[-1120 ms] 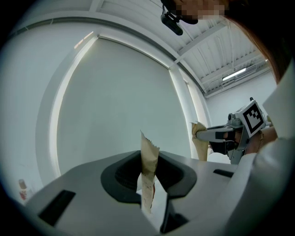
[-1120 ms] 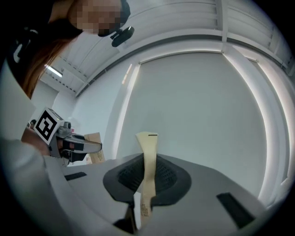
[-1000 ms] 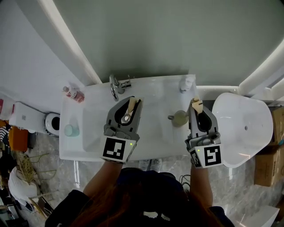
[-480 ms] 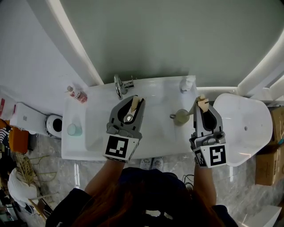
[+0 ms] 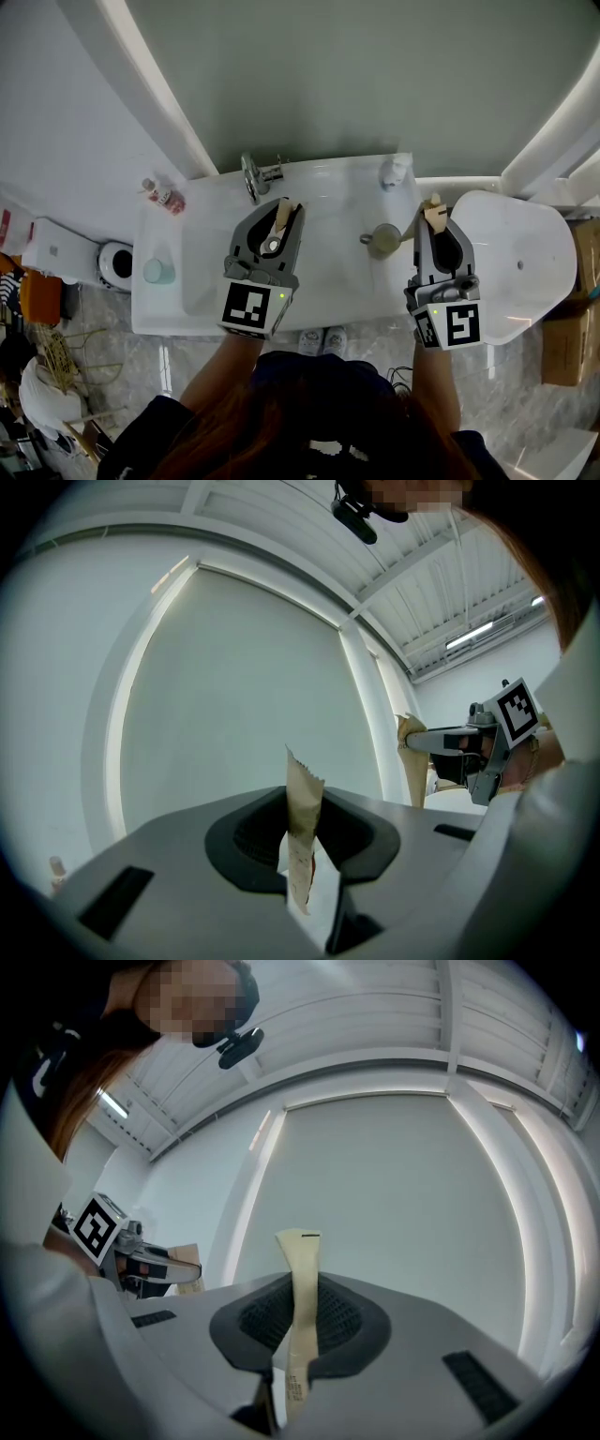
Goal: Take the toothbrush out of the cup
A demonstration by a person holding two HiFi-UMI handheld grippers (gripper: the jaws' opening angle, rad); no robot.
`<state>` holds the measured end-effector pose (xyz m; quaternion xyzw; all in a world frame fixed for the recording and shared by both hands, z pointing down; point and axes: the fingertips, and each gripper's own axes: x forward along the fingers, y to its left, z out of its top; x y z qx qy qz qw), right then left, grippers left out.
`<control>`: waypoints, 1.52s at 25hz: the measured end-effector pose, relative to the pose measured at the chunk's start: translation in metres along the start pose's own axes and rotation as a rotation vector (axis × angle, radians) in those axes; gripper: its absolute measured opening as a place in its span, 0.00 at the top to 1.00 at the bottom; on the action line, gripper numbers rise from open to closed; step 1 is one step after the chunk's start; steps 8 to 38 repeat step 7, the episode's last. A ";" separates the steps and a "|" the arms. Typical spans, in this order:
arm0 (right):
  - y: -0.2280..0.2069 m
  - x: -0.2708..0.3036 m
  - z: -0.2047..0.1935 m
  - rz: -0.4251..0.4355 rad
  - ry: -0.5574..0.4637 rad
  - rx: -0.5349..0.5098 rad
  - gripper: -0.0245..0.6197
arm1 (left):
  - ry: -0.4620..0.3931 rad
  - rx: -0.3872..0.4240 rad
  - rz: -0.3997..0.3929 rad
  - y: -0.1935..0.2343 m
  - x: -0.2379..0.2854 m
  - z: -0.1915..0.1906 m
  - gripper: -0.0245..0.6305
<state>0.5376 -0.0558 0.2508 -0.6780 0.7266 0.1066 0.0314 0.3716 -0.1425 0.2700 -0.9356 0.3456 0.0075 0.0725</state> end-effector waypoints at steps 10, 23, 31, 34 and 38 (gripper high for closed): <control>0.006 -0.009 0.005 -0.014 -0.004 0.017 0.89 | 0.028 0.007 -0.002 0.002 -0.013 0.001 0.83; 0.006 -0.009 0.005 -0.014 -0.004 0.017 0.89 | 0.028 0.007 -0.002 0.002 -0.013 0.001 0.83; 0.006 -0.009 0.005 -0.014 -0.004 0.017 0.89 | 0.028 0.007 -0.002 0.002 -0.013 0.001 0.83; 0.006 -0.009 0.005 -0.014 -0.004 0.017 0.89 | 0.028 0.007 -0.002 0.002 -0.013 0.001 0.83; 0.006 -0.009 0.005 -0.014 -0.004 0.017 0.89 | 0.028 0.007 -0.002 0.002 -0.013 0.001 0.83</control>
